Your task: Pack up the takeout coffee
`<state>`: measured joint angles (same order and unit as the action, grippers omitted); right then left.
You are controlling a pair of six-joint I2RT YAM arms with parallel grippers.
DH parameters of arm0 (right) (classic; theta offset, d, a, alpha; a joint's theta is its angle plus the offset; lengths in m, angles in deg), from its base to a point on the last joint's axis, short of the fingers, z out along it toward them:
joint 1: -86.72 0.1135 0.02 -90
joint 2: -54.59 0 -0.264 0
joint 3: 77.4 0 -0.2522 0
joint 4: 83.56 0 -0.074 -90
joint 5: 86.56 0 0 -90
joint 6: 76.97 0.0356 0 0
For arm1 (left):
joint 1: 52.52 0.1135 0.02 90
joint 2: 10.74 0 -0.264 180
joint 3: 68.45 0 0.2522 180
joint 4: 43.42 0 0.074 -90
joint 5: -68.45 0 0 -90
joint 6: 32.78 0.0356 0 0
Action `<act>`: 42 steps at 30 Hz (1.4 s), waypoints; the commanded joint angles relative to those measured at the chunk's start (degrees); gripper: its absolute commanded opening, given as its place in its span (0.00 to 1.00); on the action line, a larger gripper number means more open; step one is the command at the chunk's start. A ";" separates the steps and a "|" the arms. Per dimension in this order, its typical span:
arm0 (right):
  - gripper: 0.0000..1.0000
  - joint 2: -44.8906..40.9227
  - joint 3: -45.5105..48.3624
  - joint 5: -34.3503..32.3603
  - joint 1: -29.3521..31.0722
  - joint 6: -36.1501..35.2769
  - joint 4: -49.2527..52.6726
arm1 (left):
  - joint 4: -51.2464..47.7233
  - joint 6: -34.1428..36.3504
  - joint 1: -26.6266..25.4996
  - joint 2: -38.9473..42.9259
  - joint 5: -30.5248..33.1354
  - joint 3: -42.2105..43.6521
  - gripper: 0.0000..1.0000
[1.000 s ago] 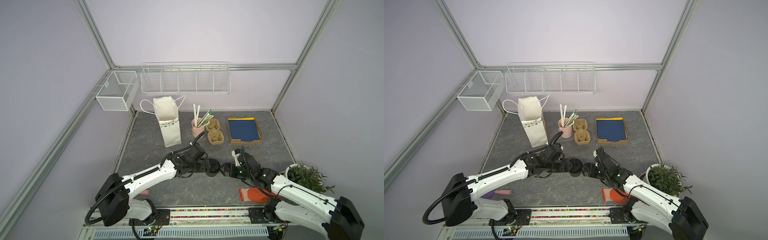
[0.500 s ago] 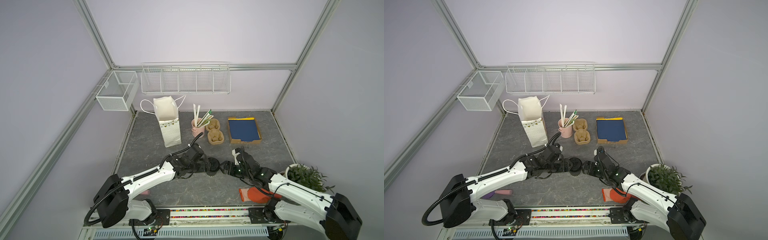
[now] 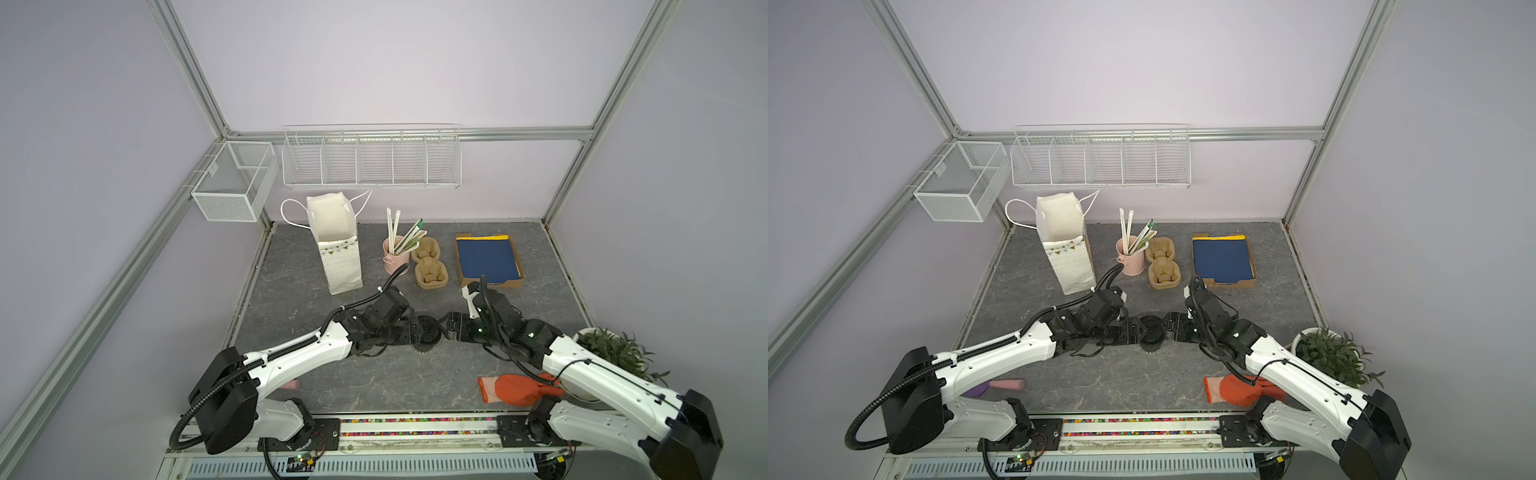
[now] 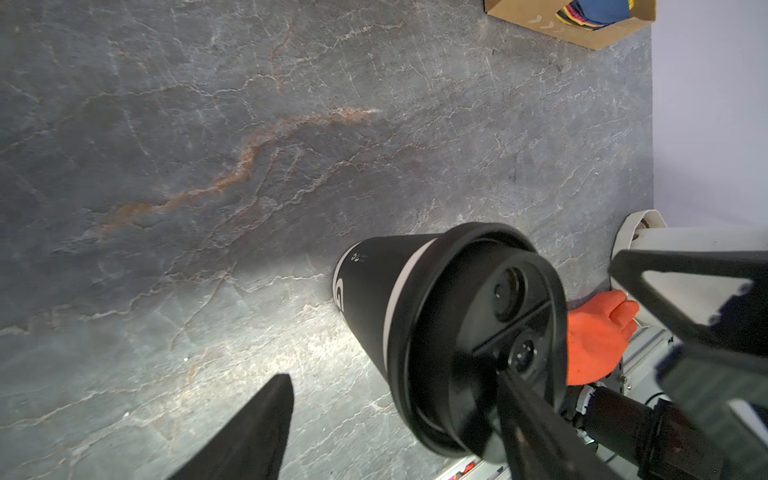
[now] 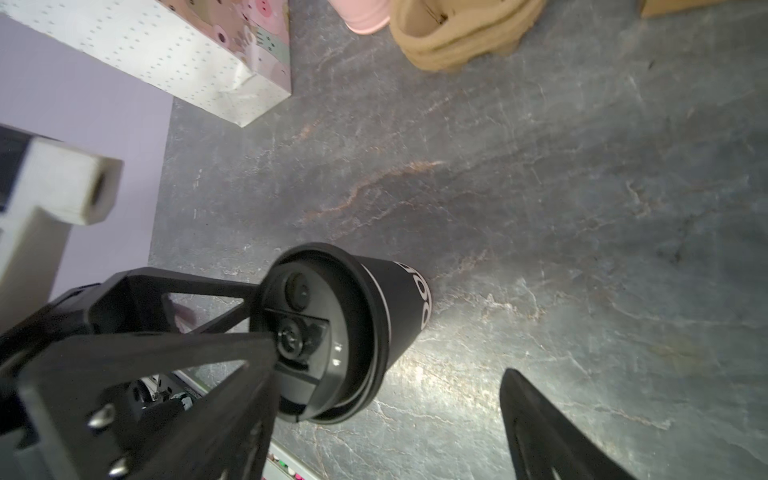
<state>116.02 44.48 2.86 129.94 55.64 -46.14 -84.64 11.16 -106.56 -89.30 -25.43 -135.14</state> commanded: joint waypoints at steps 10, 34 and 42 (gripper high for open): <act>0.86 4.86 -5.01 4.60 0.28 -6.60 4.87 | -13.42 3.87 0.16 -5.02 3.81 -8.42 0.82; 0.86 12.16 -15.24 -1.52 3.93 -18.08 14.35 | -16.74 5.92 7.72 11.11 11.16 -10.46 0.90; 0.85 17.38 -21.40 -7.46 9.62 -23.33 18.20 | -17.21 4.93 7.98 15.13 14.39 -3.24 0.90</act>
<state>131.74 25.35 -0.88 137.94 36.02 -30.99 -99.96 16.76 -98.95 -76.32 -14.13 -139.53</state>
